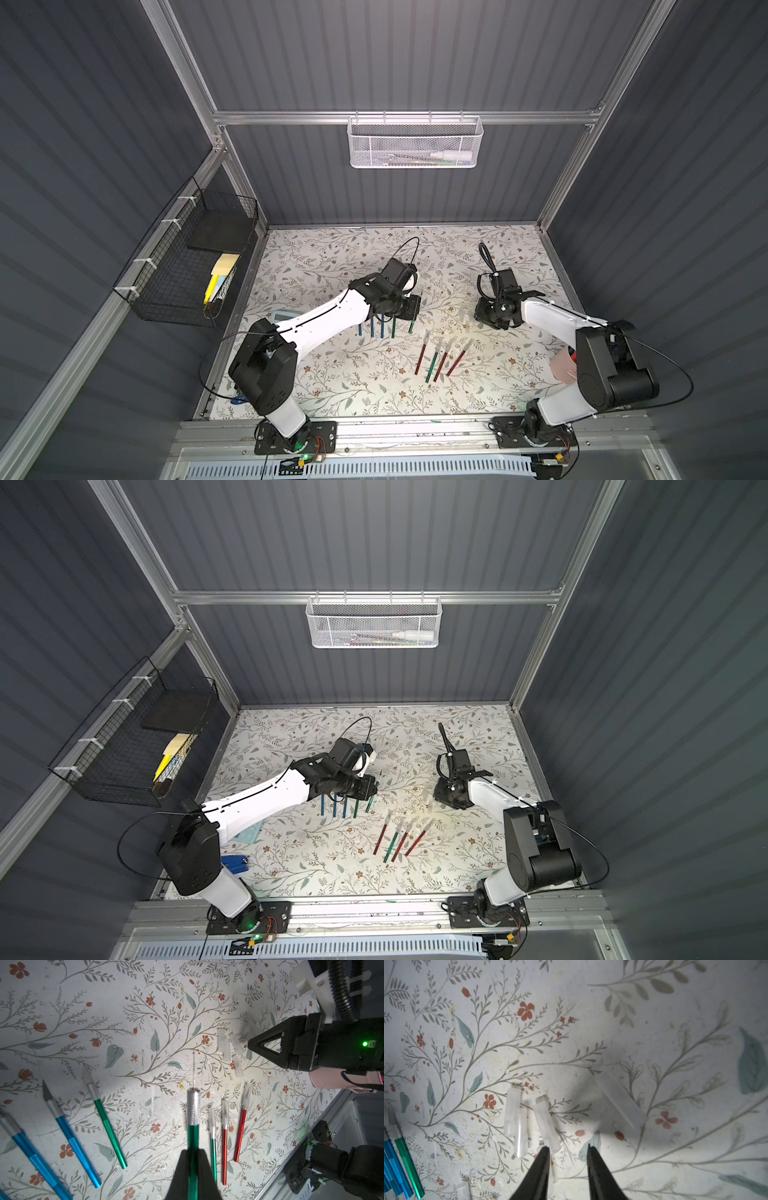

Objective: Remove protective caps from carving knives
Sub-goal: Place the protective sleeve at the center of the board, then place the carving knife at the center of the board.

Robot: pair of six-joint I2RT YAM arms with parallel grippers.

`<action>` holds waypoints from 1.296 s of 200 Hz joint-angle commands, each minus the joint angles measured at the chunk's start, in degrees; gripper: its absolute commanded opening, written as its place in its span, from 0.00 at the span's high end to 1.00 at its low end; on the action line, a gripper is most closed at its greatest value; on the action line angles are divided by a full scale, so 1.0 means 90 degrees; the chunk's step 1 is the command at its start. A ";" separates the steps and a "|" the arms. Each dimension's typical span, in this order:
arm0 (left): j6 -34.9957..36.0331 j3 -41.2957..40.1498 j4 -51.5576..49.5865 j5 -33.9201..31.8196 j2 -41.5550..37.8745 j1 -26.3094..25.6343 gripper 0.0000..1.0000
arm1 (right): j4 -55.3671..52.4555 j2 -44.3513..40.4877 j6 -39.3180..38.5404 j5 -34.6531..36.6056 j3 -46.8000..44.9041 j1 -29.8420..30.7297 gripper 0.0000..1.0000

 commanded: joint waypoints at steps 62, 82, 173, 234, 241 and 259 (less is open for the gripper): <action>-0.0013 -0.0134 -0.0041 -0.0029 -0.0004 0.0129 1.00 | -0.0355 -0.0455 -0.0133 0.0179 0.0301 -0.0291 0.64; -0.0021 -0.0130 -0.0089 -0.0129 0.0203 0.0194 1.00 | -0.0345 -0.0494 -0.0131 0.0090 0.0312 -0.0297 0.64; -0.0220 -0.0442 -0.0601 -0.1020 0.0228 0.0674 1.00 | -0.0224 -0.0589 -0.0097 -0.0155 0.0111 -0.0314 0.64; -0.0476 -0.1838 -0.0506 -0.1090 -0.0701 0.2028 1.00 | -0.0137 -0.0572 -0.0155 -0.0251 0.0136 -0.0321 0.63; -0.0482 -0.1896 -0.0503 -0.1042 -0.0762 0.2200 1.00 | -0.0135 -0.0561 -0.0161 -0.0247 0.0136 -0.0327 0.63; -0.0528 -0.1995 -0.0520 -0.1129 -0.0847 0.2534 1.00 | -0.0127 -0.0531 -0.0184 -0.0265 0.0117 -0.0323 0.63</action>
